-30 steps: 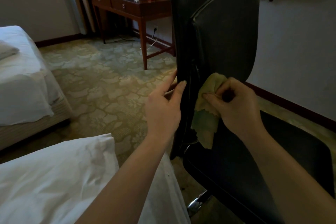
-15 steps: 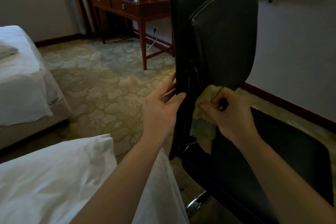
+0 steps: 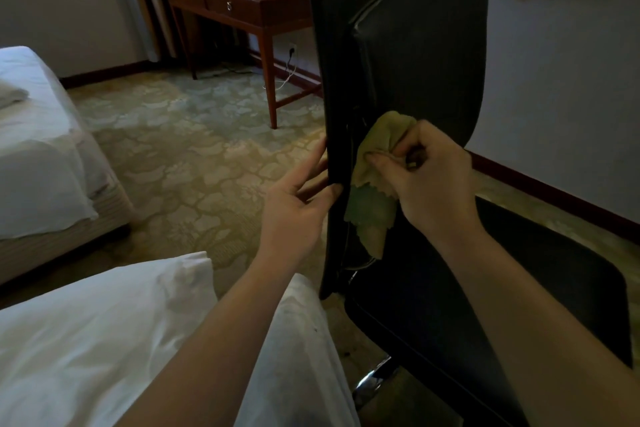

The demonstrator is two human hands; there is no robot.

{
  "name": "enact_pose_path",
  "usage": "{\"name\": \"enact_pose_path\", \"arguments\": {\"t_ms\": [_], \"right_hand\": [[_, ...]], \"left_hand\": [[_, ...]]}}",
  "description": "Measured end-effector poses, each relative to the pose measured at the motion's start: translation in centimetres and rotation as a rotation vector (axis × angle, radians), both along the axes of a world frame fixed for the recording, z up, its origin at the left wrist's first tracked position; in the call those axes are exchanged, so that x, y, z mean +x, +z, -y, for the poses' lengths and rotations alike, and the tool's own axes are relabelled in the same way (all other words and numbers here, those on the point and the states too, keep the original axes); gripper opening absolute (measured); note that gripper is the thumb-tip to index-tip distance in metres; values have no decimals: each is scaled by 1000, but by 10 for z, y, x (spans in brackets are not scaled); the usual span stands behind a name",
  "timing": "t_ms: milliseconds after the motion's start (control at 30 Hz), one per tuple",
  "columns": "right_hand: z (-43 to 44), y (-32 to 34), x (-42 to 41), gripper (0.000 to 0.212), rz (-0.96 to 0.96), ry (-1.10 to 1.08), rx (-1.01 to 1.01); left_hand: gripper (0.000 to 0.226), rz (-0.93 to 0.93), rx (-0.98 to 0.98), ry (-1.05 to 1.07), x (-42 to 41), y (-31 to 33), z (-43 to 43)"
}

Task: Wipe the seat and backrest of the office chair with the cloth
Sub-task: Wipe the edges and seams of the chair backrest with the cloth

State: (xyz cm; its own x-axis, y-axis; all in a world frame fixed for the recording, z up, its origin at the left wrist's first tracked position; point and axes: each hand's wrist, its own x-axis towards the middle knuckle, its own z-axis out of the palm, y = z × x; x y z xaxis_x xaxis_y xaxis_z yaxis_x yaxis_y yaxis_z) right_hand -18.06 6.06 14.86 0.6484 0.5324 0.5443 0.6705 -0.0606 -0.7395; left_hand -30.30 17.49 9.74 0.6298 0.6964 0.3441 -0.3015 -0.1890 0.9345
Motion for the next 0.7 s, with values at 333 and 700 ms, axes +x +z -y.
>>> {"name": "enact_pose_path", "arguments": {"t_ms": [333,700], "right_hand": [[26,-40,12,26,-93,37,-163],[6,-10,13,24,31,-11,-121]], "left_hand": [[64,45,-28,5,5,-3,3],[69,4,1,-7,1,-5,-1]]}}
